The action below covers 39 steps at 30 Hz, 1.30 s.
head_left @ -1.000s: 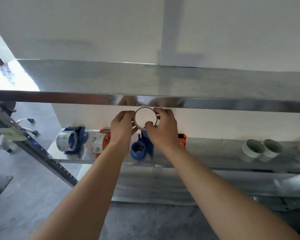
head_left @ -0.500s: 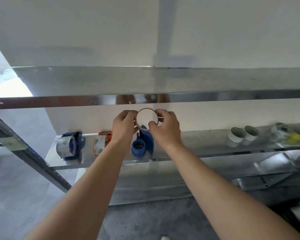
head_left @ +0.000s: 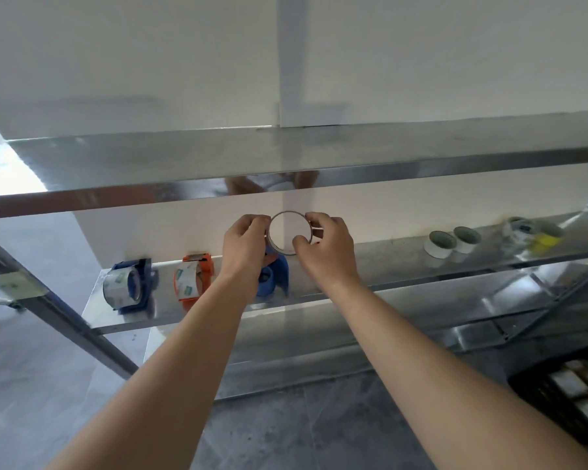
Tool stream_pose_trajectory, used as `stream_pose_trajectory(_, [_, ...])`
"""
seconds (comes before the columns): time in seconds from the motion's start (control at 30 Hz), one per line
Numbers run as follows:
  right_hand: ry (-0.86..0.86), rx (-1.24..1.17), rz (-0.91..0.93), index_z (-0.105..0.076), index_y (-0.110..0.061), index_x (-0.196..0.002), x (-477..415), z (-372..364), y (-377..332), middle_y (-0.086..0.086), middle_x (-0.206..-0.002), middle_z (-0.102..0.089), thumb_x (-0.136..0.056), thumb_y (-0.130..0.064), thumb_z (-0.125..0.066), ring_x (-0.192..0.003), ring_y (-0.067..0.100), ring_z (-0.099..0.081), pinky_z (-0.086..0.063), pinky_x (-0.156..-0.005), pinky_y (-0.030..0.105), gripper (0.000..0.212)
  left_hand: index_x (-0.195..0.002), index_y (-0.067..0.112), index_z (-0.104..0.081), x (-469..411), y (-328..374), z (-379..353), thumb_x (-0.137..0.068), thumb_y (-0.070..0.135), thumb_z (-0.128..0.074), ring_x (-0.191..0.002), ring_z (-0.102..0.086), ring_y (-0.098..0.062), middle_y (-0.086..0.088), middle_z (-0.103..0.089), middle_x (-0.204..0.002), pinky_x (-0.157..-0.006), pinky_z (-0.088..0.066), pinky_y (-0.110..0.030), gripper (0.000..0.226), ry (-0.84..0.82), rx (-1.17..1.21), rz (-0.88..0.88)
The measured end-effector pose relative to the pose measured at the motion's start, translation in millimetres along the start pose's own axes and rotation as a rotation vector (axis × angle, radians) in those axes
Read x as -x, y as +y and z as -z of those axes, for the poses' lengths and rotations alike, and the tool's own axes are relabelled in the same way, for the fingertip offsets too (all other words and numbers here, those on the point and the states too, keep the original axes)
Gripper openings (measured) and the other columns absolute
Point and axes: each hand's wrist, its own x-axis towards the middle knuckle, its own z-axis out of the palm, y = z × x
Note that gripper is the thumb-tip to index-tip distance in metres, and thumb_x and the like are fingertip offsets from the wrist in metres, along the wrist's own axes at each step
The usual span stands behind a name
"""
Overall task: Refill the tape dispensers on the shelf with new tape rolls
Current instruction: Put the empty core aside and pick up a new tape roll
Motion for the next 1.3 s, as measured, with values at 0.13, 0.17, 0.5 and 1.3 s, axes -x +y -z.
stream_pose_trajectory(0.13, [0.011,-0.045,-0.03,-0.061,-0.023,-0.133,1,22,13,-0.002,-0.13,-0.056,-0.09,-0.024,-0.071,-0.112,0.014,-0.059,-0.056,-0.095,0.029,0.044,-0.104,0.018,-0.07,14,-3,-23,-0.103,0.018,-0.055,-0.116,-0.067,-0.033,-0.015,-0.071,-0.118,-0.092,-0.064,-0.052,0.015,-0.005,-0.011,0.009])
stream_pose_trajectory(0.17, [0.011,-0.054,-0.034,-0.061,-0.022,-0.133,1,29,17,-0.001,-0.13,-0.056,-0.09,-0.023,-0.071,-0.113,0.014,-0.059,-0.055,-0.095,0.027,0.044,-0.103,0.018,-0.07,18,-4,-31,-0.103,0.018,-0.055,-0.116,-0.067,-0.033,-0.015,-0.071,-0.118,-0.092,-0.065,-0.052,0.015,-0.006,-0.007,0.008])
stream_pose_trajectory(0.5, [0.008,-0.134,-0.063,-0.06,-0.028,-0.128,-16,111,71,-0.008,-0.124,-0.053,-0.089,-0.021,-0.07,-0.112,0.009,-0.057,-0.051,-0.09,0.022,0.04,-0.106,0.013,-0.072,45,-24,-123,-0.101,0.013,-0.055,-0.105,-0.072,-0.029,-0.01,-0.074,-0.107,-0.085,-0.067,-0.045,0.017,-0.006,0.022,0.026])
stream_pose_trajectory(1.3, [0.091,-0.108,-0.145,-0.064,-0.024,-0.126,-93,287,224,-0.002,-0.125,-0.06,-0.084,-0.02,-0.07,-0.113,0.012,-0.061,-0.053,-0.093,0.024,0.043,-0.106,0.018,-0.075,56,-87,-355,-0.103,0.019,-0.059,-0.117,-0.069,-0.027,-0.007,-0.074,-0.116,-0.092,-0.065,-0.043,0.017,-0.132,-0.023,0.117])
